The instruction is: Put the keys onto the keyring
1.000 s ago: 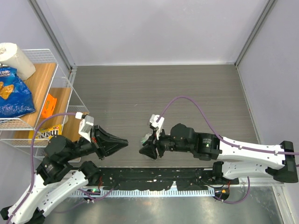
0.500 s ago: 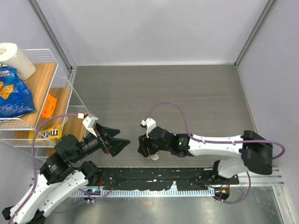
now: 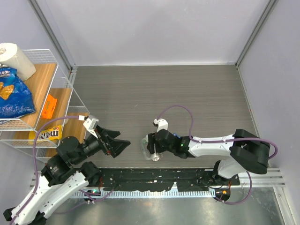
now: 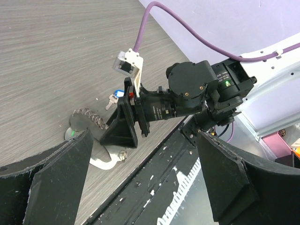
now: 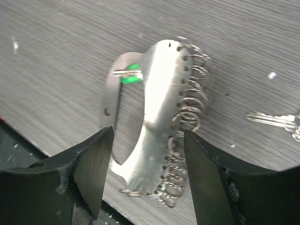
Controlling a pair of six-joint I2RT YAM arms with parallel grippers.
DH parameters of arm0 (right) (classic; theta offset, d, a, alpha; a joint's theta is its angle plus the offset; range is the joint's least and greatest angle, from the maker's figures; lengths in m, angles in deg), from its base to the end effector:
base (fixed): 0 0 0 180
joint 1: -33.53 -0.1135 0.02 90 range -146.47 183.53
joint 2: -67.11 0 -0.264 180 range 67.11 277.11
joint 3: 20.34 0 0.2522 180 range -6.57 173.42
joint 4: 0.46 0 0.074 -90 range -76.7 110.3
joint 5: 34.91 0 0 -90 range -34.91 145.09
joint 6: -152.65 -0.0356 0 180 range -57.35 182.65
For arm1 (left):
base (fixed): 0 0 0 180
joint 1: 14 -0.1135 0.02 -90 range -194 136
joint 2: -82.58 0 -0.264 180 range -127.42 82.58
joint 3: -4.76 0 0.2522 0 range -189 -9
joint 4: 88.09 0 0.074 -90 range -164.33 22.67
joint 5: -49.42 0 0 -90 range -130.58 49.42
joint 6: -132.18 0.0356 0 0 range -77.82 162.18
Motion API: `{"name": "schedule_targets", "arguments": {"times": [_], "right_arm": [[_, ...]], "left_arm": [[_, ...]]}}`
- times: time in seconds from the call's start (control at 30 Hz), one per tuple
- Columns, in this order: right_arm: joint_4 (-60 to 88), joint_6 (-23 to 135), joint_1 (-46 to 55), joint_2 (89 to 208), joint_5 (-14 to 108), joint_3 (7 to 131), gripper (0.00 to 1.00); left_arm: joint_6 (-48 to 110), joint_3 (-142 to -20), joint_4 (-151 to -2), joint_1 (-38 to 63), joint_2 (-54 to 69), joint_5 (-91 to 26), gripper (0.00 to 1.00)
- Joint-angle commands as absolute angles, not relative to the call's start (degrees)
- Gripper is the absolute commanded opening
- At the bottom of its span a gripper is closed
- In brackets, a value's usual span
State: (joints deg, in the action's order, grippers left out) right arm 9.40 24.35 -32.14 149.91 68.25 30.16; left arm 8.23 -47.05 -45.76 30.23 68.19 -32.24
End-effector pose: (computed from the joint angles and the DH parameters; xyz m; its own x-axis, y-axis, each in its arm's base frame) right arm 0.1230 0.2524 0.1677 -0.7238 -0.1360 -0.6764 -0.4703 0.8146 0.3395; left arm 0.0490 -0.0549 0.3230 -0.4941 -0.2901 -0.8195 0.6242 0.5378 -0.5667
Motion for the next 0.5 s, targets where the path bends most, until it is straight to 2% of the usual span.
{"name": "schedule_targets", "arguments": {"times": [0.0, 0.33, 0.47], "right_arm": [[4.3, 21.8, -30.6, 148.0, 72.4, 27.7, 0.68], [-2.2, 21.4, -30.0, 151.7, 64.1, 25.6, 0.68], [-2.3, 20.5, -30.0, 153.2, 64.4, 25.4, 0.68]], "left_arm": [[8.2, -46.6, -48.2, 30.1, 67.7, -32.1, 1.0], [8.3, -46.4, -48.8, 30.1, 67.2, -32.1, 1.0], [8.3, -46.5, -48.8, 30.1, 67.4, -31.8, 1.0]]}}
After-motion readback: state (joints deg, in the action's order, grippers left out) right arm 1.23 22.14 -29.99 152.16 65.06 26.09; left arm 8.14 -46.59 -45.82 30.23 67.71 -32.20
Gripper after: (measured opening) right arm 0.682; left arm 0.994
